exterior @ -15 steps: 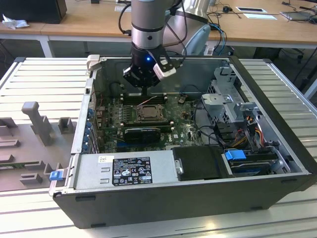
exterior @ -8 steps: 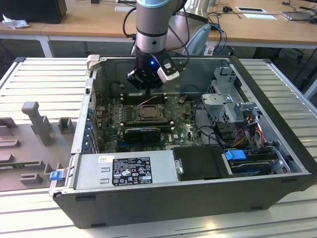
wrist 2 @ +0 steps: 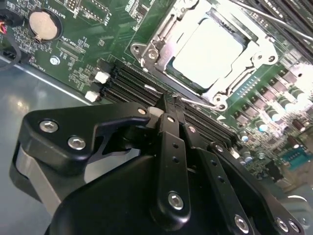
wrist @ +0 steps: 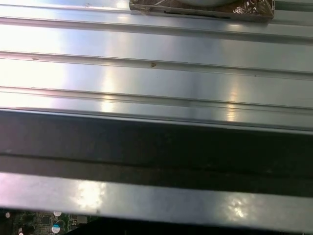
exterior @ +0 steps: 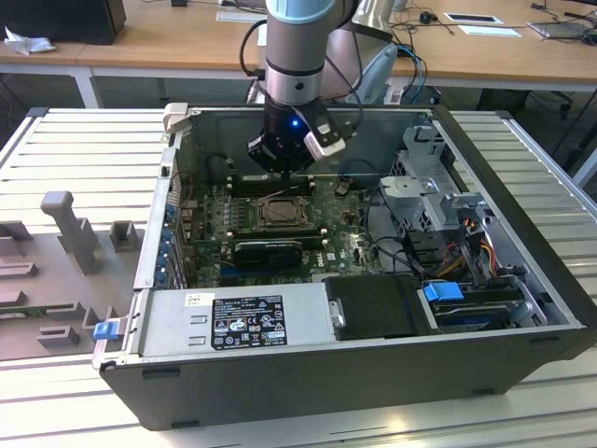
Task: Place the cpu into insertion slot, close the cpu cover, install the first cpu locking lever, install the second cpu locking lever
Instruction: 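Install the first cpu locking lever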
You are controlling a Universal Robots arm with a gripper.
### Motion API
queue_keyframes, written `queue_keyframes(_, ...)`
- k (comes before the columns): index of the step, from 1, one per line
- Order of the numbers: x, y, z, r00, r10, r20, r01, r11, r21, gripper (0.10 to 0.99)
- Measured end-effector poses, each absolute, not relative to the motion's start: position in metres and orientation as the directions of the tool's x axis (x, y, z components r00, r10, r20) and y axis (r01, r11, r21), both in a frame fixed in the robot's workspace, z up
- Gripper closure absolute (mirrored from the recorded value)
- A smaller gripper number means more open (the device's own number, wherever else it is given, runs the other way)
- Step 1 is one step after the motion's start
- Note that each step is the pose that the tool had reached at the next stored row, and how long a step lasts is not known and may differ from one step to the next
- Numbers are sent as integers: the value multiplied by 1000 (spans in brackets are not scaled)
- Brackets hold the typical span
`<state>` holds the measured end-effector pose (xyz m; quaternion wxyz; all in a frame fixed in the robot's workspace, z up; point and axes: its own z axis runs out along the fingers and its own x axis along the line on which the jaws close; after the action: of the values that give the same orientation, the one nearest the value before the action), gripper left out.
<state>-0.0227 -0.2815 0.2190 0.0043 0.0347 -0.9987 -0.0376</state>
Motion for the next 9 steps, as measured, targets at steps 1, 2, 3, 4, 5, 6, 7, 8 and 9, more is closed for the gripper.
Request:
queue_keyframes(1, -22, -282, 218, -998, -70, 6, -69, 995, 75, 980)
queue_keyframes(2, -21, -282, 217, -998, -69, 6, -69, 995, 75, 980)
queue_keyframes(3, -21, -282, 216, -998, -69, 5, -69, 995, 75, 980)
queue_keyframes(4, -20, -282, 215, -998, -69, 5, -69, 995, 75, 980)
queue_keyframes(5, -20, -282, 214, -998, -69, 5, -68, 995, 75, 980)
queue_keyframes(6, -19, -282, 214, -998, -69, 4, -69, 995, 75, 980)
queue_keyframes(7, -18, -282, 213, -998, -69, 4, -68, 995, 75, 980)
queue_keyframes(8, -17, -281, 212, -998, -69, 4, -68, 995, 75, 980)
queue_keyframes(9, -17, -281, 211, -998, -69, 4, -68, 995, 75, 980)
